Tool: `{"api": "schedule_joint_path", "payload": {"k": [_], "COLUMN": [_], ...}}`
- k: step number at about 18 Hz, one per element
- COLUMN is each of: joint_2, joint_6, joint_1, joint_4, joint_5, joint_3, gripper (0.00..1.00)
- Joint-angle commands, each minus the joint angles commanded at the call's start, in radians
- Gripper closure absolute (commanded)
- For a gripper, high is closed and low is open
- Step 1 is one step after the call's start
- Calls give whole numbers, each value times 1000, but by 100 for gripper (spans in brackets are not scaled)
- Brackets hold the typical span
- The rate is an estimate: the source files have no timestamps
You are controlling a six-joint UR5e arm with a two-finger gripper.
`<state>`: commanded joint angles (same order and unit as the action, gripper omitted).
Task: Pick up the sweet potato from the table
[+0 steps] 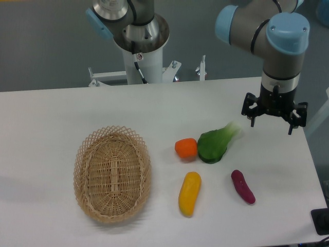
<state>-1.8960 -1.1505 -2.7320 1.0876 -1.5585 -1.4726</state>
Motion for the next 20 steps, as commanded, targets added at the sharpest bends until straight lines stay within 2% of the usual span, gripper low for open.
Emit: {"api": "schedule_joint_path", "payload": {"k": [9, 15, 18, 20], "joint_2": [5, -12, -40, -66], "joint_6": [21, 141, 222, 279], "joint_1": [0, 8, 23, 29], "joint_4": [-2, -2, -3, -35], "joint_5": [2, 5, 5, 8], "joint_3": [-21, -51, -52, -54], "gripper": [0, 0, 0, 0]}}
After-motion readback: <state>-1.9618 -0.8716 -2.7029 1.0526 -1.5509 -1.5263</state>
